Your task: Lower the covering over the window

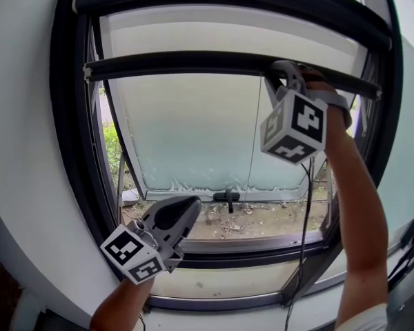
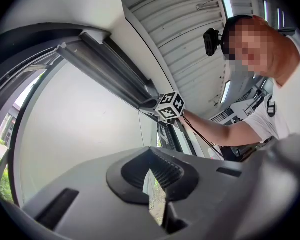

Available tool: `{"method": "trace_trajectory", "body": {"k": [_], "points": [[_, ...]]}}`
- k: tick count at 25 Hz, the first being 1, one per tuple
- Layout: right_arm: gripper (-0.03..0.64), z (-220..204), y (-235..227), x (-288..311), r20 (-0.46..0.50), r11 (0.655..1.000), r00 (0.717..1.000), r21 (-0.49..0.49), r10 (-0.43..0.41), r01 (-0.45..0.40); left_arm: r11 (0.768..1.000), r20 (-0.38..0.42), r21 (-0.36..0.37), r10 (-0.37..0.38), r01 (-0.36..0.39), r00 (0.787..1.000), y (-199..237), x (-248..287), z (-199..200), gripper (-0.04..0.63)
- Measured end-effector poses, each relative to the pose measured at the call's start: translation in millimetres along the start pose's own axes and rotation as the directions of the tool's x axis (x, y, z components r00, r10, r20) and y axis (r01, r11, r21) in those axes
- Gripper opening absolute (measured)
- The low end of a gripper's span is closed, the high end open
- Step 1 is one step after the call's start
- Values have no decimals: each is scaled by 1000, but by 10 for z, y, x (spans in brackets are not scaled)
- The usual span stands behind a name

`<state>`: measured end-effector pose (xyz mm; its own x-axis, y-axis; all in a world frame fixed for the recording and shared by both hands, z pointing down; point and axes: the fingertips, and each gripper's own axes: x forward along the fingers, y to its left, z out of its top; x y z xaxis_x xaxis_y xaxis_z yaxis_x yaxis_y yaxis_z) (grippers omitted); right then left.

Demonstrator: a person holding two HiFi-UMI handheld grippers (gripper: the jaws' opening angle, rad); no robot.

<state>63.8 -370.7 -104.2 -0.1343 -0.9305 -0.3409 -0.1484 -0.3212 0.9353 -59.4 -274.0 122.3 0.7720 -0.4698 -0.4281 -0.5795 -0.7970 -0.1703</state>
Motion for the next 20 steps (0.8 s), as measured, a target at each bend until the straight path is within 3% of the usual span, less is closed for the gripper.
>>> {"method": "trace_trajectory", "body": {"k": [14,20], "points": [[35,25,-425,155,10,993,993,-2,-116,116,999,23,49,1,-2,1000,108,125,289,18],[35,49,-663,282,-11,992,992,-5,-128,128,998,36,66,-2,-1,999,130,158,412,18]]}}
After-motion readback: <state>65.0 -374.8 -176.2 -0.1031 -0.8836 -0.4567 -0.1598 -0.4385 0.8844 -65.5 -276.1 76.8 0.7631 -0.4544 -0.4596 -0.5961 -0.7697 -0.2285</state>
